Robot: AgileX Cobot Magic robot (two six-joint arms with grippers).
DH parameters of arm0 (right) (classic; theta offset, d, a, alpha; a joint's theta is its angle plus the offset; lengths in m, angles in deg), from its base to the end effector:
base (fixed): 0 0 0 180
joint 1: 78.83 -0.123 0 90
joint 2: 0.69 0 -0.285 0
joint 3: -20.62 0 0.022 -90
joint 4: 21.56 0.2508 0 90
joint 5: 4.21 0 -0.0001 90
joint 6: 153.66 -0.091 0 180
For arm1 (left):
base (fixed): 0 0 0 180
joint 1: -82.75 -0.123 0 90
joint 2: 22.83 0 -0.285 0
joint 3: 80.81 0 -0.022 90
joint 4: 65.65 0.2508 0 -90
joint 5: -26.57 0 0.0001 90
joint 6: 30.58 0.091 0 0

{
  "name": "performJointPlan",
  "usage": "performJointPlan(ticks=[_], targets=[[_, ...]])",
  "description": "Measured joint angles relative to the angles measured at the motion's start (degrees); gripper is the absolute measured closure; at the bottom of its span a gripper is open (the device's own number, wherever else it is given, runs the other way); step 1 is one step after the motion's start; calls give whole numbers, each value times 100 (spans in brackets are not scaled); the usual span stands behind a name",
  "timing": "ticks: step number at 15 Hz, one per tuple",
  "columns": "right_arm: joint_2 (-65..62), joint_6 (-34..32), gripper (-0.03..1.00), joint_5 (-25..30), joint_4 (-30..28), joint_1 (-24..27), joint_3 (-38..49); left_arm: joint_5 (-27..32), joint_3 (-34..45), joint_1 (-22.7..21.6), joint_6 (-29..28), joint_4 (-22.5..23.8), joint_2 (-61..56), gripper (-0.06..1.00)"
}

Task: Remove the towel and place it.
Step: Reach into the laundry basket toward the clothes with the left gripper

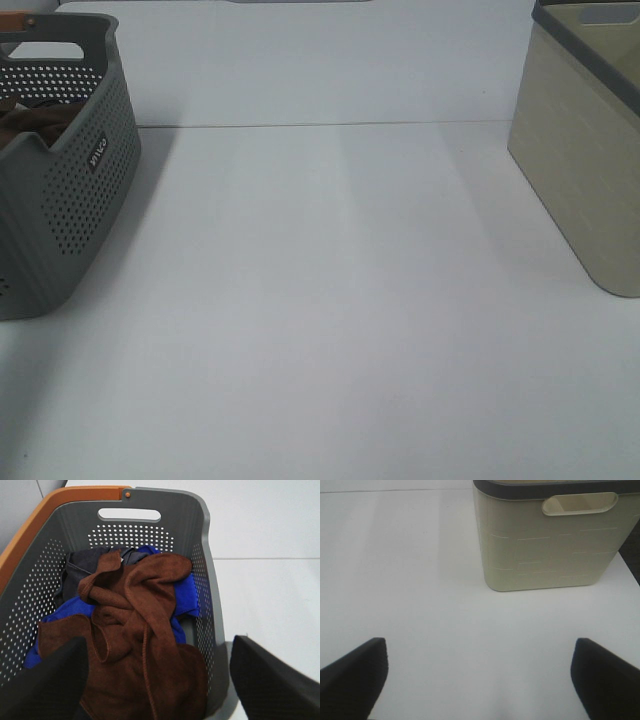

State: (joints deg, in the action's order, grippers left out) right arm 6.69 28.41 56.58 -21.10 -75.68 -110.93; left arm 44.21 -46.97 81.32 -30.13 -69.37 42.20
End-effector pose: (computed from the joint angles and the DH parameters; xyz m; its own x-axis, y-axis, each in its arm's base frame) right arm -0.0061 0.0010 0.2778 -0.4487 -0.0076 -0.8936 0.0343 0.9991 -0.0257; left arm 0.2123 0.0035 0.3238 -0.4446 -0.0651 -0.8933 -0.0314 0.9979 -0.0571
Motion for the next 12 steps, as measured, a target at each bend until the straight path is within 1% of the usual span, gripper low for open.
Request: performJointPlan(ticks=[3,7,8,11,12], targets=[[0,0,4,0,0,0,0,160,-1094,0,0,29,1369,21],[0,0,4,0,0,0,0,837,-2773,0,-46,109,2716,21],[0,0,4,0,0,0,0,1054,-3209,0,-155,235,3048,21],[0,0,4,0,0,0,0,1816,-4257,0,-556,808,3896,21],[0,0,4,0,0,0,0,2286,-4778,0,-871,1157,4406,21]])
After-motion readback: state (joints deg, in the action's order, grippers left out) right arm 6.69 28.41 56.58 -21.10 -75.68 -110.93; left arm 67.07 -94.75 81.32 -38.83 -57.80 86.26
